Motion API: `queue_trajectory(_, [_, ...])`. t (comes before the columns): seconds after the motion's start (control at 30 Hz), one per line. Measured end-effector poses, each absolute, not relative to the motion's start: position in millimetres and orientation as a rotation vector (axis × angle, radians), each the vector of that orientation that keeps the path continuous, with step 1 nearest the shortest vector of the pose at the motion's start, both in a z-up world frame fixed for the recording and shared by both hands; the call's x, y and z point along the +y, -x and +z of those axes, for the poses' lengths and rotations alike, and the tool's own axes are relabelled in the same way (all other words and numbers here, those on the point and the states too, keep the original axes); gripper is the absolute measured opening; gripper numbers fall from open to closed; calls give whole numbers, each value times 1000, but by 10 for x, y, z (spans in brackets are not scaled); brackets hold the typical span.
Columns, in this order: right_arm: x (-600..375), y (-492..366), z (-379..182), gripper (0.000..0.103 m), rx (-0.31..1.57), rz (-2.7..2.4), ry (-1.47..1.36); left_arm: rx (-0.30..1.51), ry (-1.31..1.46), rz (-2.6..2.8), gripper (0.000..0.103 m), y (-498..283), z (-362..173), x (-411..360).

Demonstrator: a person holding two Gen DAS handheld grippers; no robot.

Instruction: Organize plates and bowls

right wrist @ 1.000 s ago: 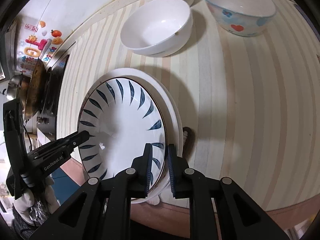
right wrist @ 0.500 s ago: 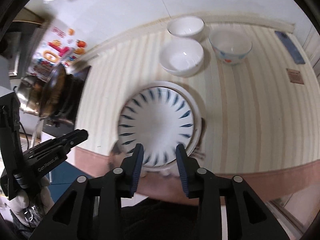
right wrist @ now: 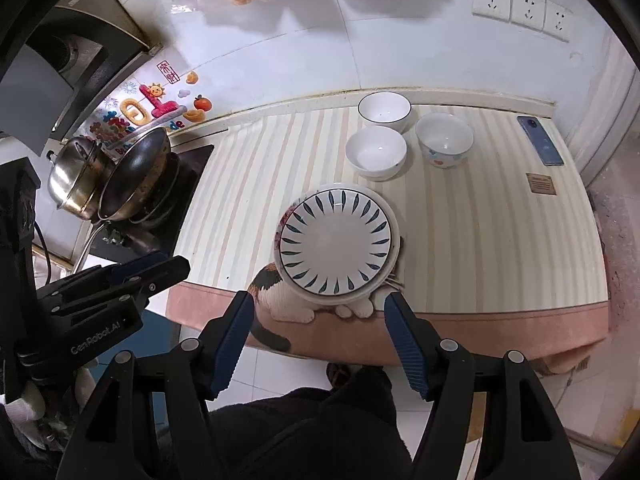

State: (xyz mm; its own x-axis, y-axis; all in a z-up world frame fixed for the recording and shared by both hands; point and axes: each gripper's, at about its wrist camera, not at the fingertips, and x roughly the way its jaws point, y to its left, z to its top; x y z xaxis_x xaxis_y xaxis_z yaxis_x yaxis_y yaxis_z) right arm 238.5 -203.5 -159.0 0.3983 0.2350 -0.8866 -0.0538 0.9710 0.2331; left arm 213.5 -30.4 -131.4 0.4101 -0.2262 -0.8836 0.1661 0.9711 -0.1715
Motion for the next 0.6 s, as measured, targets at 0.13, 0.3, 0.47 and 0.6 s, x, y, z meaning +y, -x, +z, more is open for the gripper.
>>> queue_trajectory(0.13, [-2097,-2319,-1537,71,1140,183,-181,1125,66,-234,30,-2140,-1321,-321])
queue_trajectory(0.3, [-2290,-2540,-1695,71,1167,209,-224,1140,84,-193,30,-2322,-1427,-424])
queue_trajectory(0.47, [-2591,-3025,-1991,71,1222,225,-282,1143,114,-124,30,-2745,-1650,-543])
queue_trajectory(0.6, [-2874,-3592,-2308,71,1246,215,-320,1176,173,-90,30,-3289,-1938,-669])
